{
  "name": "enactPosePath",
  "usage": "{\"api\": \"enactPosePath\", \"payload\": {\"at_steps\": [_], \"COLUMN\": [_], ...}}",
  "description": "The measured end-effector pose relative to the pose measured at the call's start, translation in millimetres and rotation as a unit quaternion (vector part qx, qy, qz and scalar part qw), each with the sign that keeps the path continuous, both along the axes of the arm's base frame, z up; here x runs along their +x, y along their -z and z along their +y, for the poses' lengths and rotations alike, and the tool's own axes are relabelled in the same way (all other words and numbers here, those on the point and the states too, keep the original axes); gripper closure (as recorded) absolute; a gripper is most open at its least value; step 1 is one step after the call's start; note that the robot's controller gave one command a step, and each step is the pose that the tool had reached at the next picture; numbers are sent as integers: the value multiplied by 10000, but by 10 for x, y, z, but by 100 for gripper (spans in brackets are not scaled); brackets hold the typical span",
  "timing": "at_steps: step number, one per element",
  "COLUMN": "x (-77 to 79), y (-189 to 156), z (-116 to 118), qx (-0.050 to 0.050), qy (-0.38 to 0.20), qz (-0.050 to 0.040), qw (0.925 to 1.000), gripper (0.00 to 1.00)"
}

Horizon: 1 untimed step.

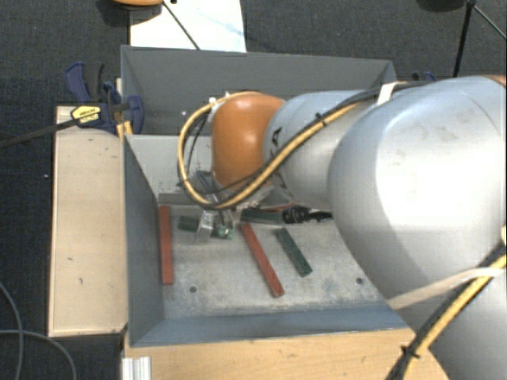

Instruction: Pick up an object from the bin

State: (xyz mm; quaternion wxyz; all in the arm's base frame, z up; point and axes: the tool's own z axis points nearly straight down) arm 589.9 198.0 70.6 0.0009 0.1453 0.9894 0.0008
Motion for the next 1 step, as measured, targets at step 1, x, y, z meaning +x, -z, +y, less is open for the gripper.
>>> {"api": "enactPosePath", "payload": {"at_steps": [1], "x": [0], "y": [0], "z": [0], "qx": [0], "qy": [1], "qz": [0], "qw": [10000], "gripper": [100]}}
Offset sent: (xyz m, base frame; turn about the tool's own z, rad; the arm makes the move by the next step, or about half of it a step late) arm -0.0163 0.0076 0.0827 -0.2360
